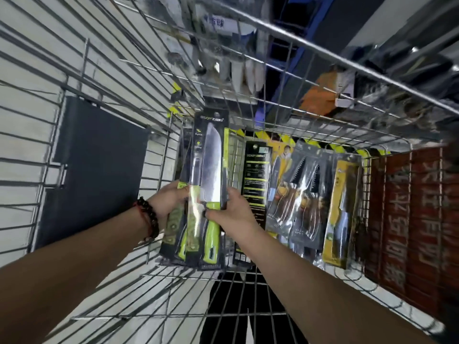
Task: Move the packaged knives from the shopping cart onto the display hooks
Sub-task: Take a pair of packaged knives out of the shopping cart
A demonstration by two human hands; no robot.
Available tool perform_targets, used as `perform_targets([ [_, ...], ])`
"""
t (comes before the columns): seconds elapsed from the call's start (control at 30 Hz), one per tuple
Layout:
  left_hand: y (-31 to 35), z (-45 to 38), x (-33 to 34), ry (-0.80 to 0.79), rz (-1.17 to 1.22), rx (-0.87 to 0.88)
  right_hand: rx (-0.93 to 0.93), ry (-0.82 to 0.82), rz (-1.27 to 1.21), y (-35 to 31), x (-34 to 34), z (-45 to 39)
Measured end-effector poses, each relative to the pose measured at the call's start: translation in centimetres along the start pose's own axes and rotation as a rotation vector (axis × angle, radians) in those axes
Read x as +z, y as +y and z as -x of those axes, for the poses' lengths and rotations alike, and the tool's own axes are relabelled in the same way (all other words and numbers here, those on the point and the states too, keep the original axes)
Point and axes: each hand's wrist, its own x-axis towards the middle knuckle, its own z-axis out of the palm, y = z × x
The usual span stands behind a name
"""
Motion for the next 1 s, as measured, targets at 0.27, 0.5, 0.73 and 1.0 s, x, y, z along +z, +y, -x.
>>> perform_targets([
  [0.27,-0.4,0.9,1.9,-0.031,0.108,-0.100,-0.069,0.098,0.068,1.7,-0.1,0.8],
  [0.5,-0.8,0.2,1.7,-0.032,-0.137,0.017,0.029,-0.023,0.098,3.2,-1.7,0.9],
  [0.73,1.3,-0.2,0.5,0.067,-0.121,0.117,-0.014,0.616,0.157,5.3,-6.5,-0.9],
  [1.0,1.6,0.3,-0.9,0.010,-0.209,0.069,0.136,0.584,0.218,4.2,-9.6,-3.3],
])
